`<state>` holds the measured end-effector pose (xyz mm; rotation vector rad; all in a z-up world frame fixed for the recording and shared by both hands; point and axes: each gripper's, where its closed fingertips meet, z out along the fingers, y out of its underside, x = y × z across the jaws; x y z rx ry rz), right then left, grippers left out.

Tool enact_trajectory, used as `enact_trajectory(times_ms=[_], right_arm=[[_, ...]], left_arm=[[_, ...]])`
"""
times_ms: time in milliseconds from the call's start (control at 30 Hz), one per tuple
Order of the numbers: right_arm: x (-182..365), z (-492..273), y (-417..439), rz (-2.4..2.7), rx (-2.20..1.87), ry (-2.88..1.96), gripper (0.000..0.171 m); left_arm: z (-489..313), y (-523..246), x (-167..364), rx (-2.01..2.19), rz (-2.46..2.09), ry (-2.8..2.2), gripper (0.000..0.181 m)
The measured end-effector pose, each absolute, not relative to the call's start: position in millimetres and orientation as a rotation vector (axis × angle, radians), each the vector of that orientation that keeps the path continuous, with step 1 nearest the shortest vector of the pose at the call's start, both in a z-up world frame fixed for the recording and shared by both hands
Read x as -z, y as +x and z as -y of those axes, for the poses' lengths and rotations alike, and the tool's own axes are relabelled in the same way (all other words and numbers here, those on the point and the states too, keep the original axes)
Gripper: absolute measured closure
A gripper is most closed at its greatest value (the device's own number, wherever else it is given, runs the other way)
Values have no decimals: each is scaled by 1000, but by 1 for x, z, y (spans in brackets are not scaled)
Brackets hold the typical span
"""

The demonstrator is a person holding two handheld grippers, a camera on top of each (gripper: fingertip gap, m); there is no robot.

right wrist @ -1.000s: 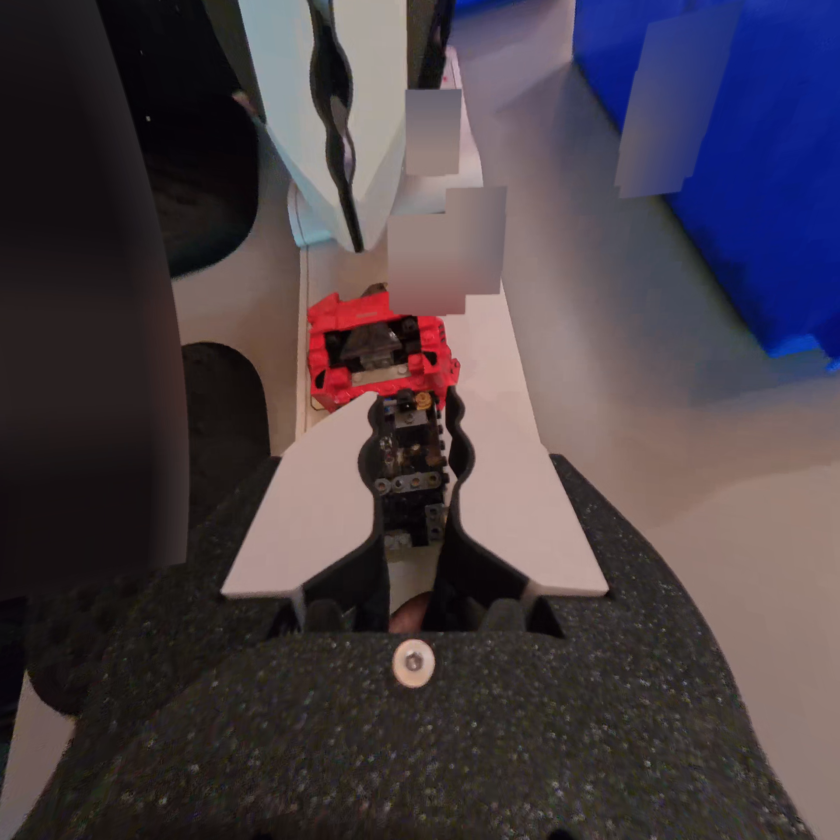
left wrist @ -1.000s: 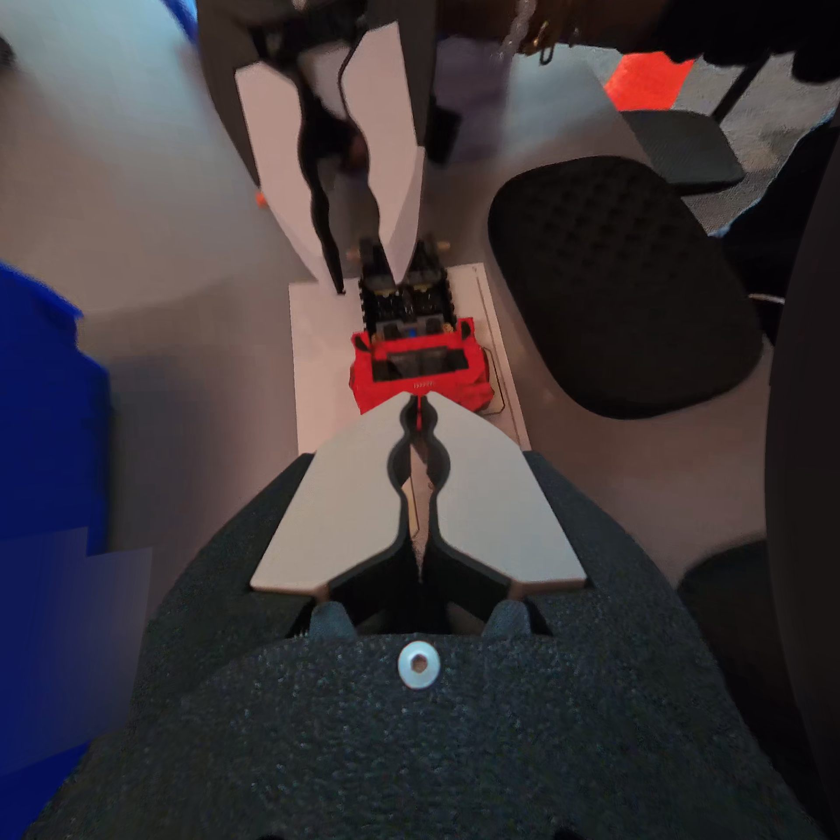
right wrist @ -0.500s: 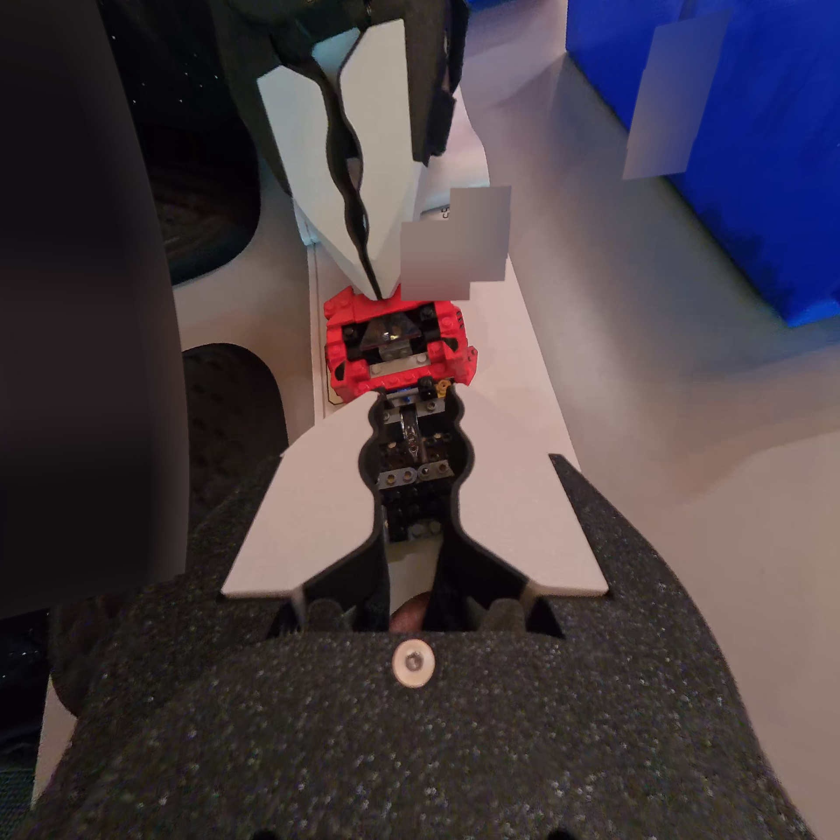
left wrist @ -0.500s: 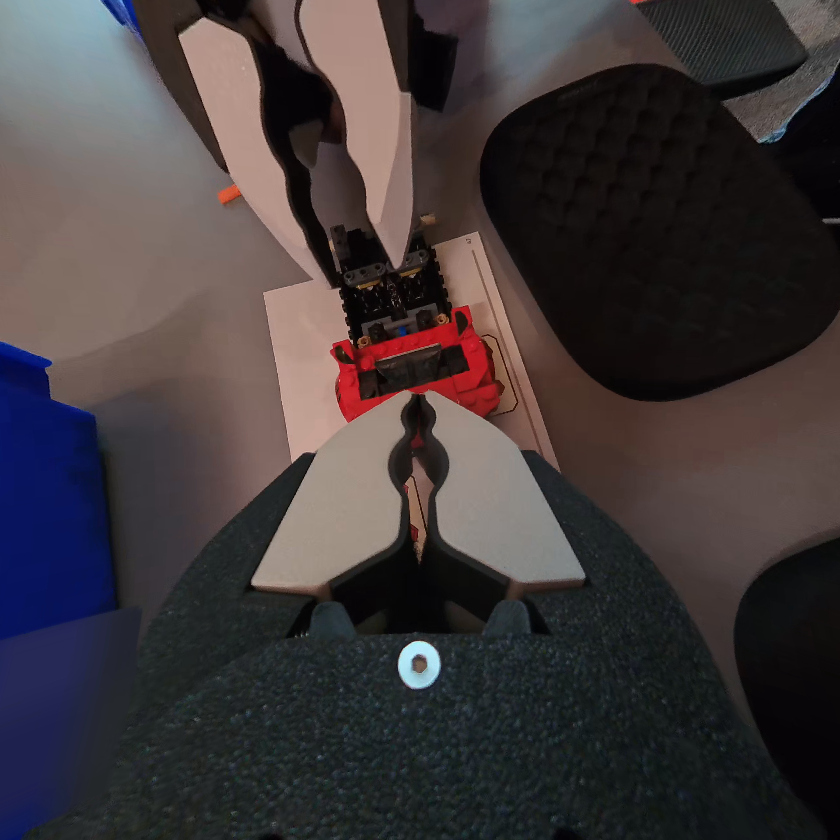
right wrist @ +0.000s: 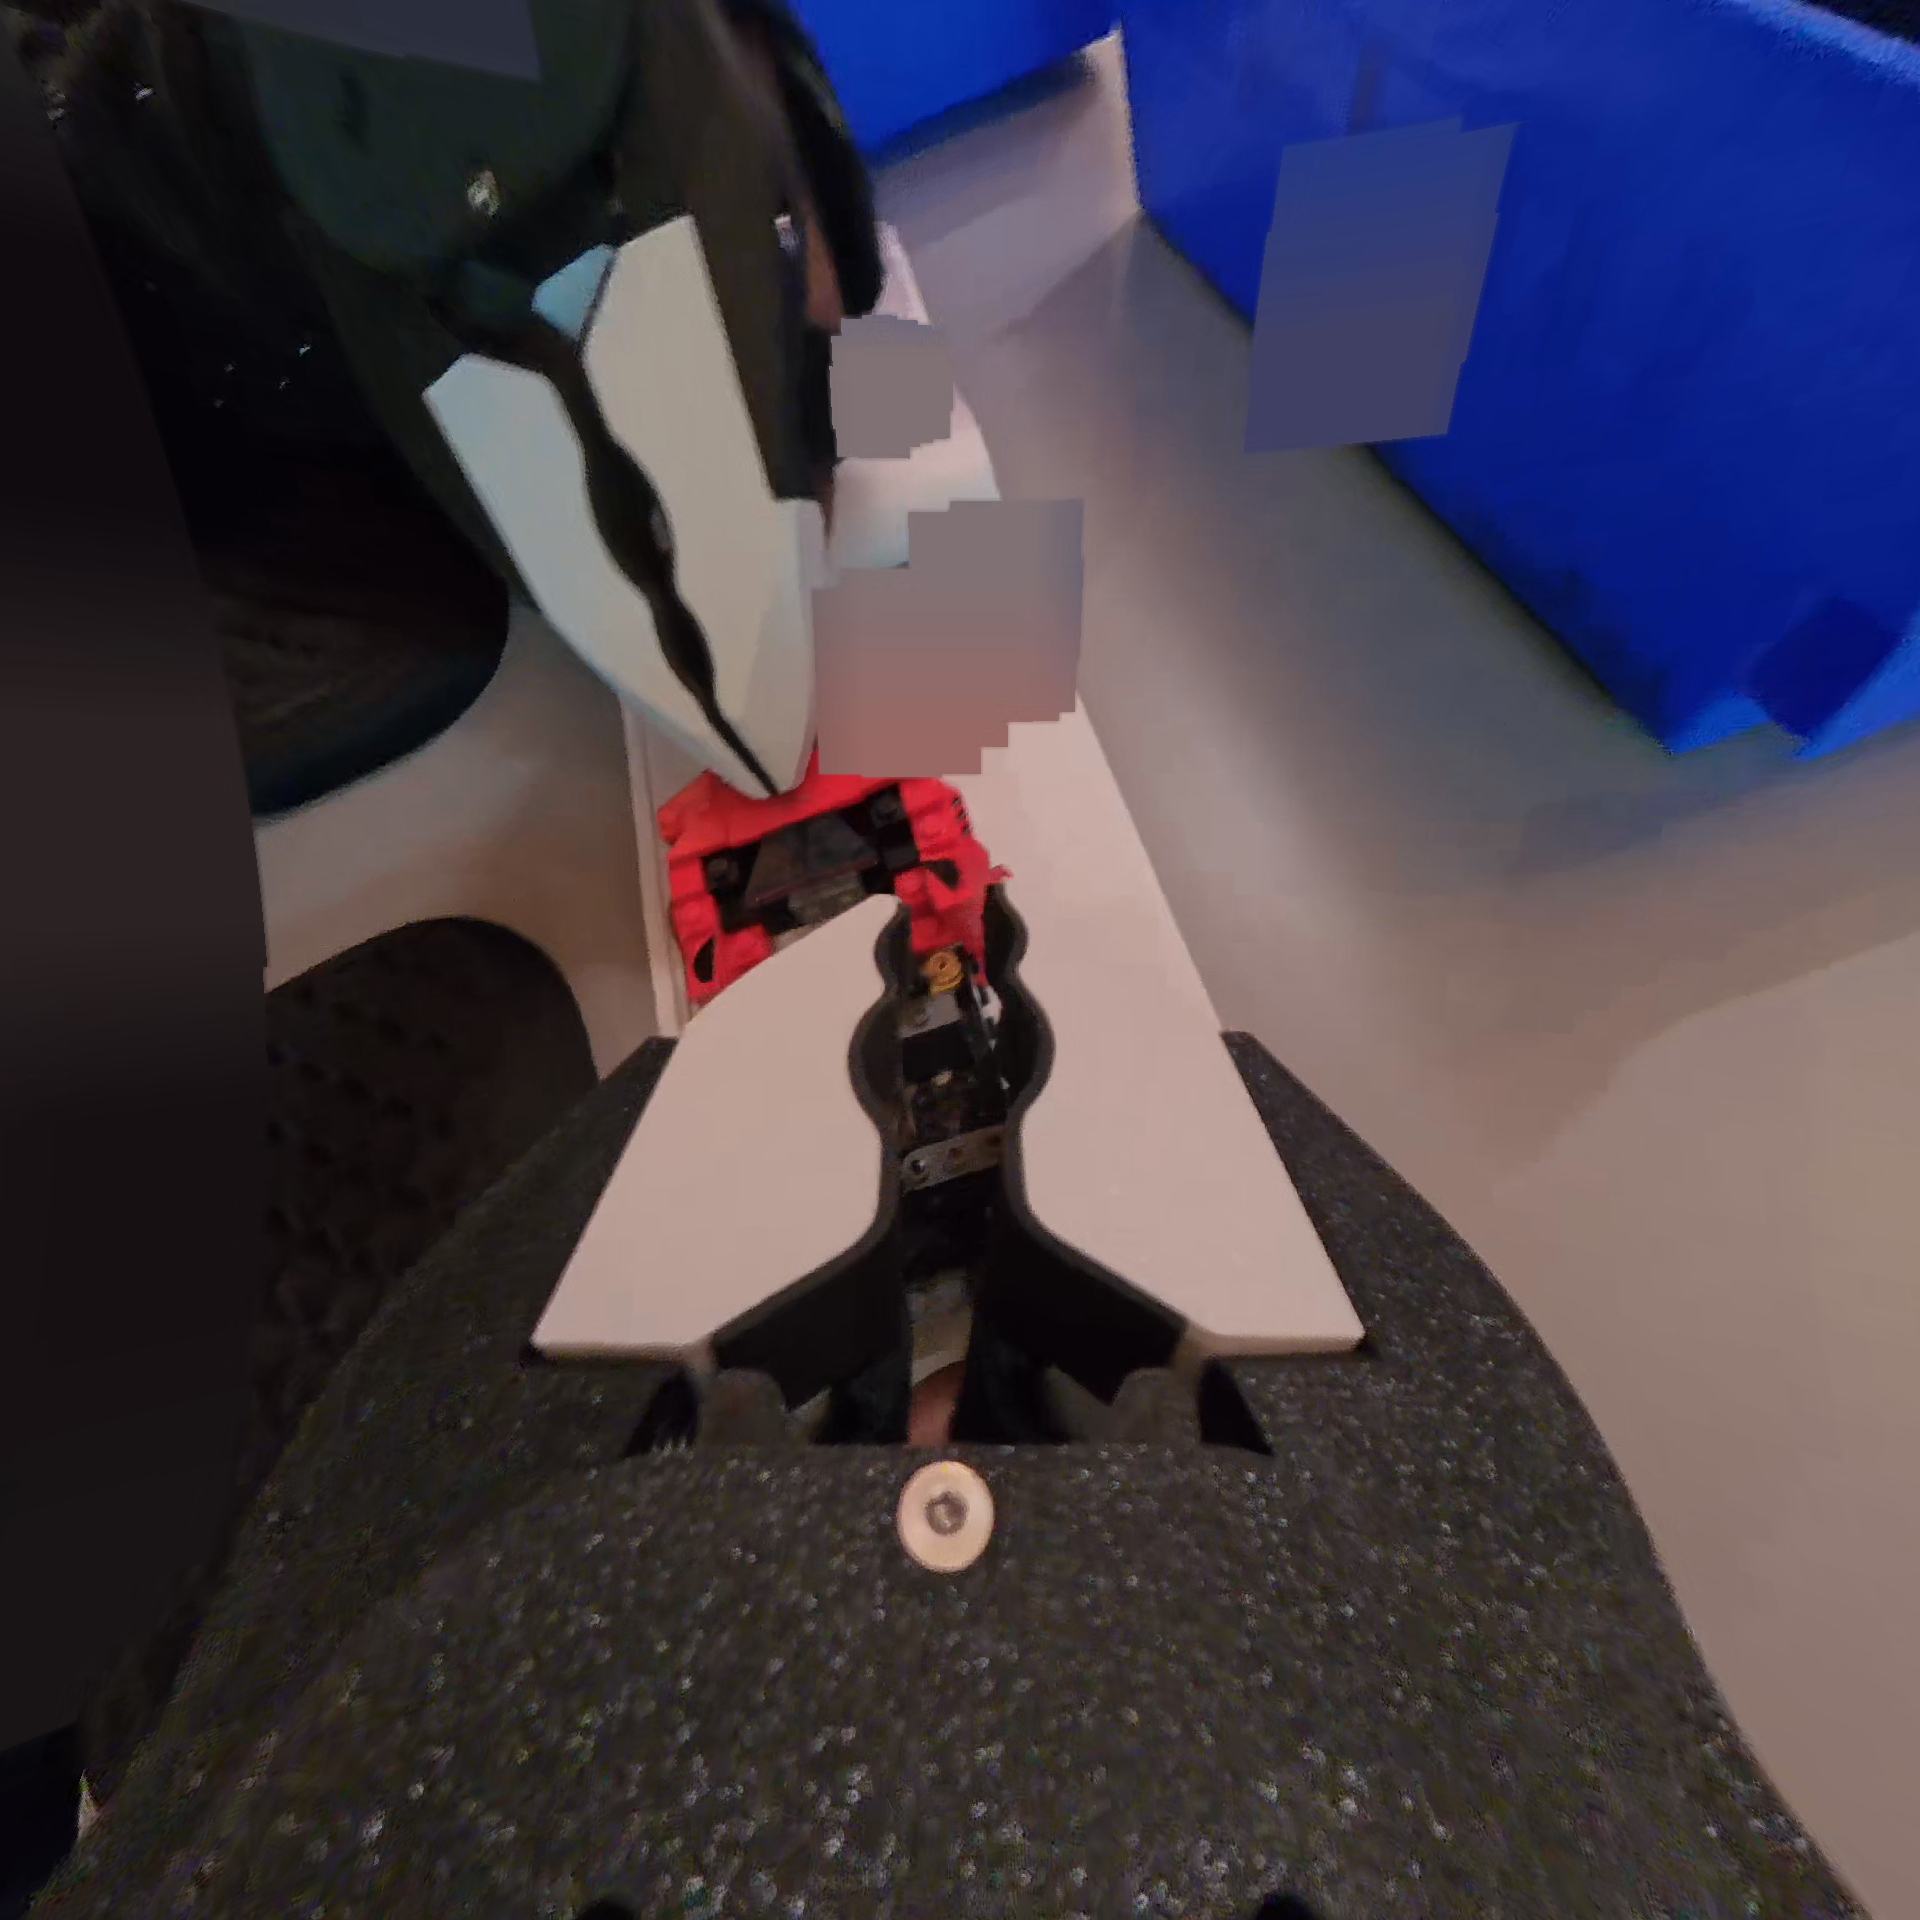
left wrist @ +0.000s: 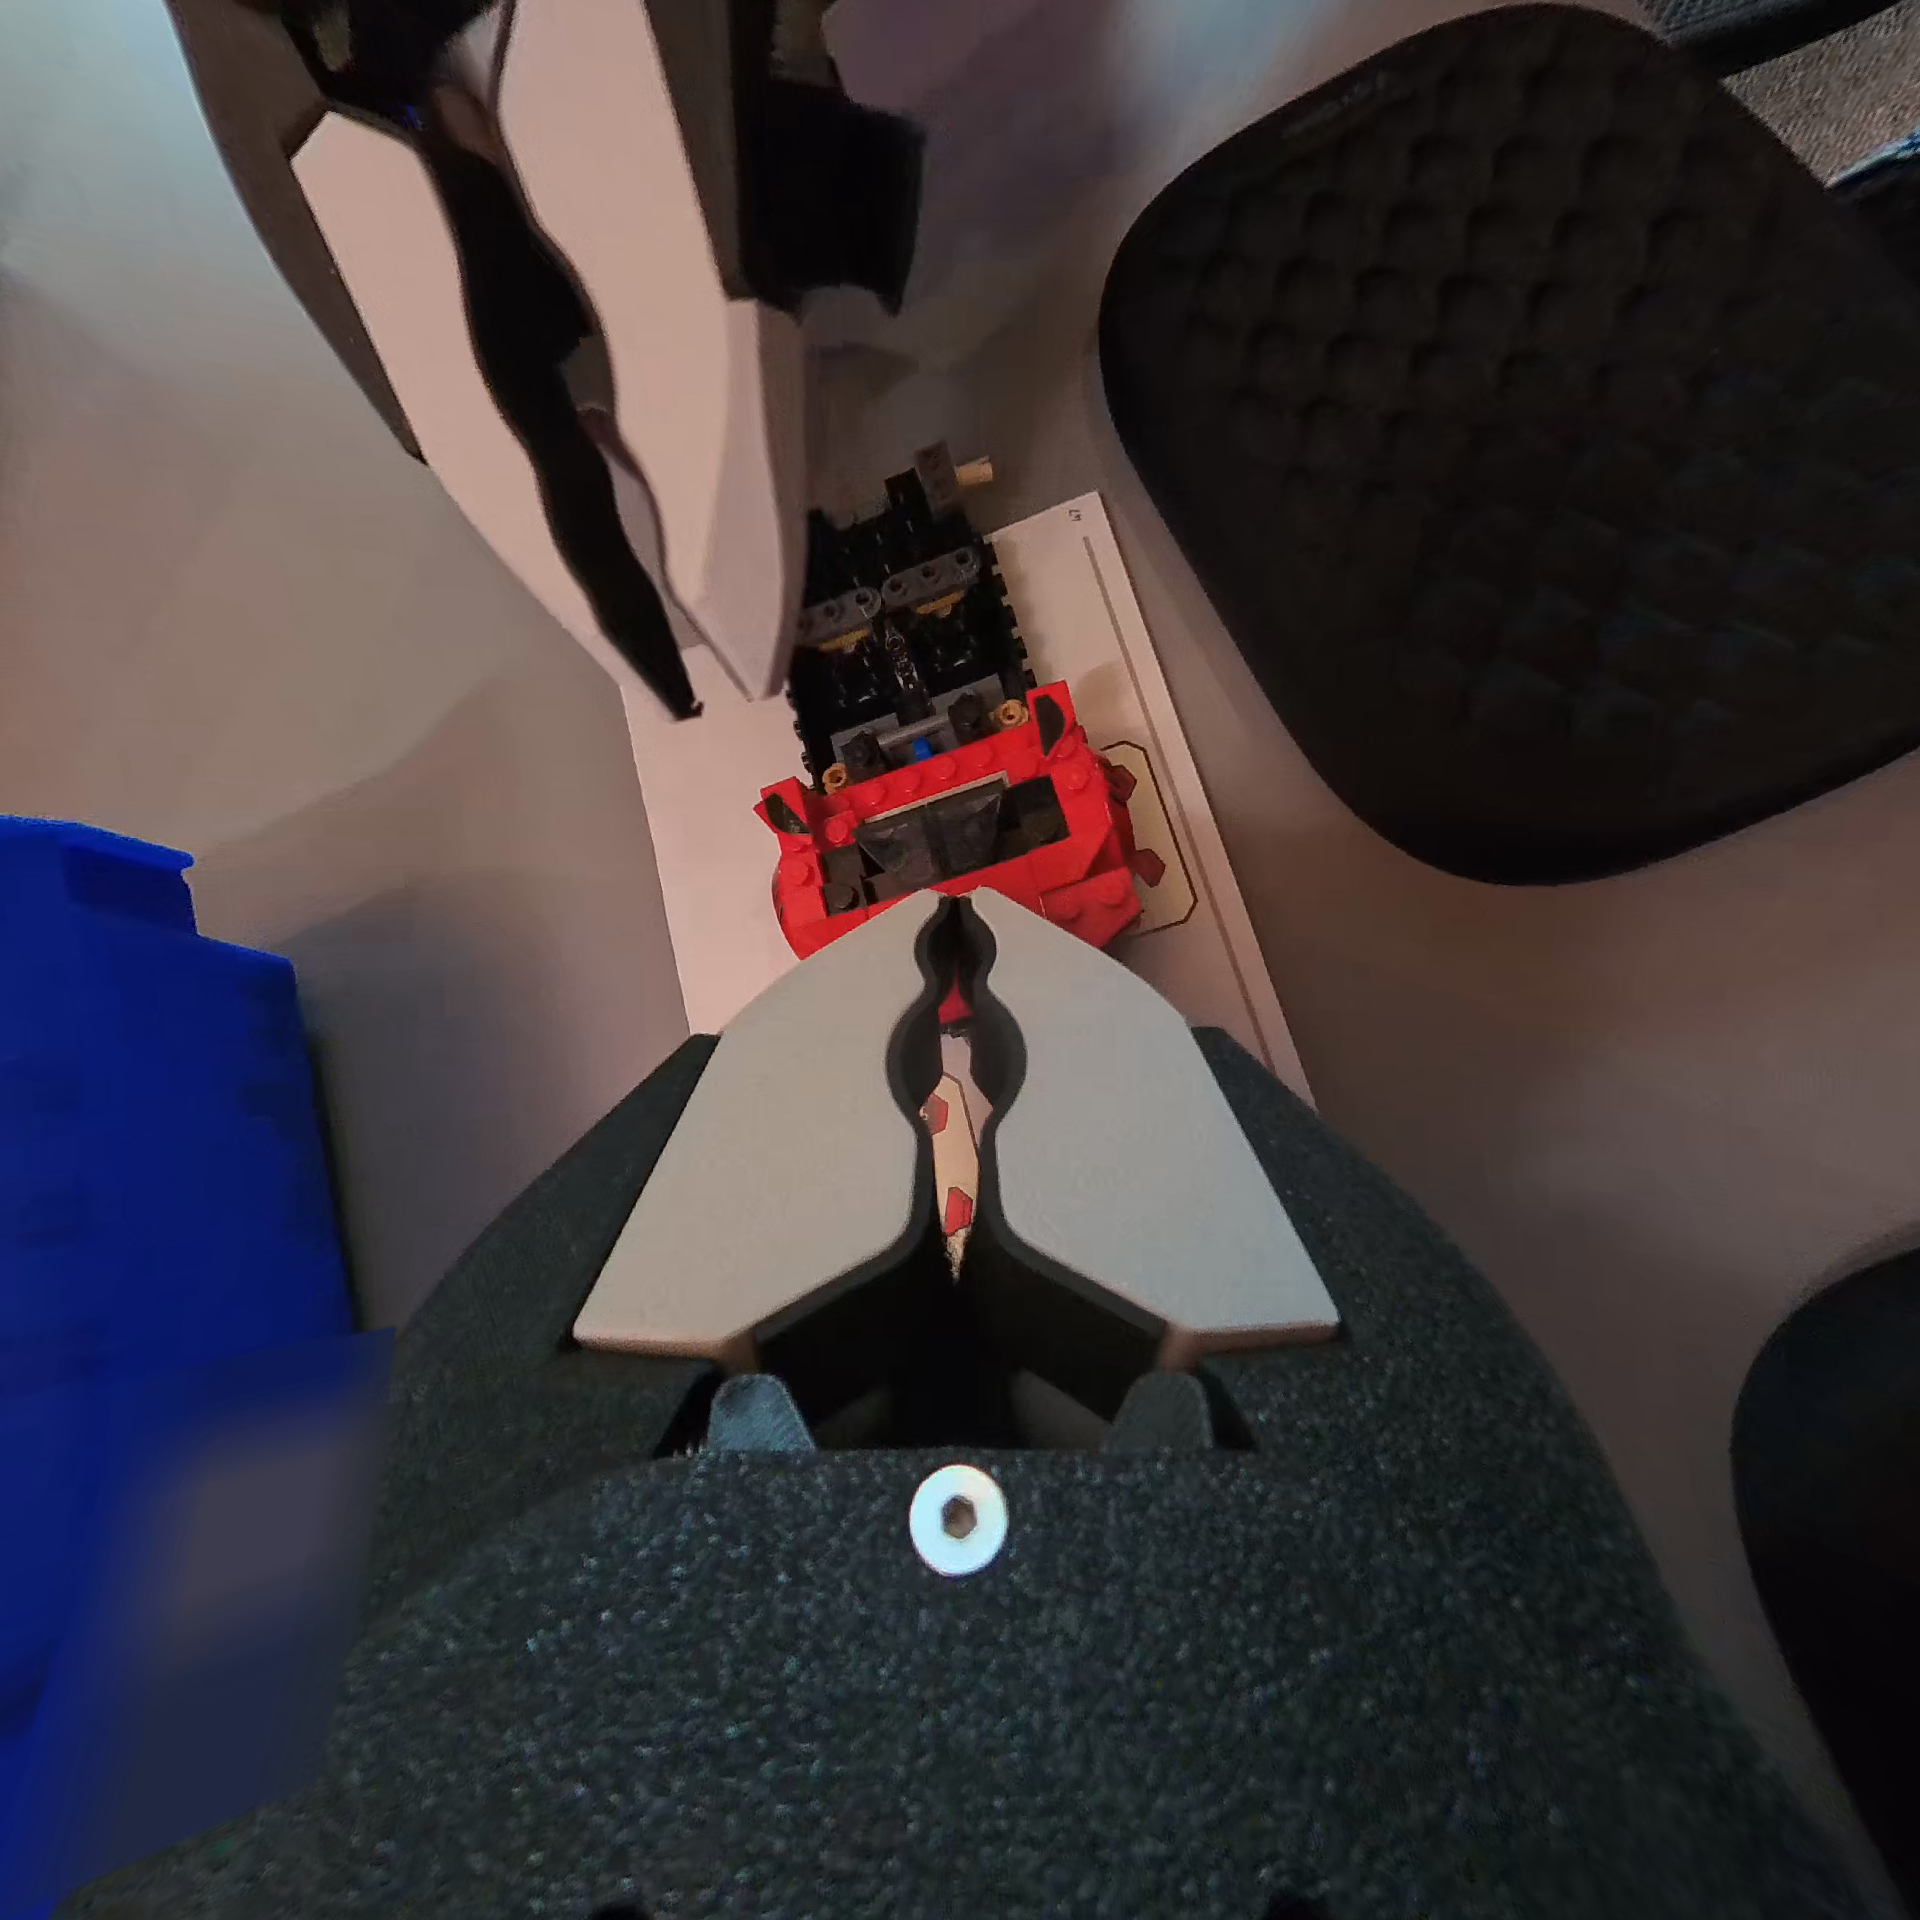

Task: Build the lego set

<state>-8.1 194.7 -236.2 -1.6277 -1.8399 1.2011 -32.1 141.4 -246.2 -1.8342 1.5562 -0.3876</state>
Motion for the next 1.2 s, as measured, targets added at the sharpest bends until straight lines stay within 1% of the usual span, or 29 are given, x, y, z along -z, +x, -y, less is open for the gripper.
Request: enact_trajectory(times_ms=[200, 467, 700, 967, 1100, 1200], right_arm=[[240, -194, -18, 1785, -1404, -1835, 160], [251, -188, -21, 1941, -1347, -1908, 161], [251, -187, -23, 2004, -1286, -1880, 171], [248, -176, -20, 2045, -1166, -1782, 171], [240, -171, -19, 1970, -1193, -1765, 171], [233, -181, -22, 1772, -1296, -1842, 171]], left_arm=[[-140, -32, 246, 386, -1573, -1844, 181], [-139, -32, 246, 399, -1562, -1839, 181], [-138, -32, 246, 401, -1558, -1843, 181], [-138, -32, 246, 394, -1556, -1861, 181], [-138, -32, 246, 383, -1559, -1859, 181], [-138, -32, 246, 384, -1557, -1860, 181]])
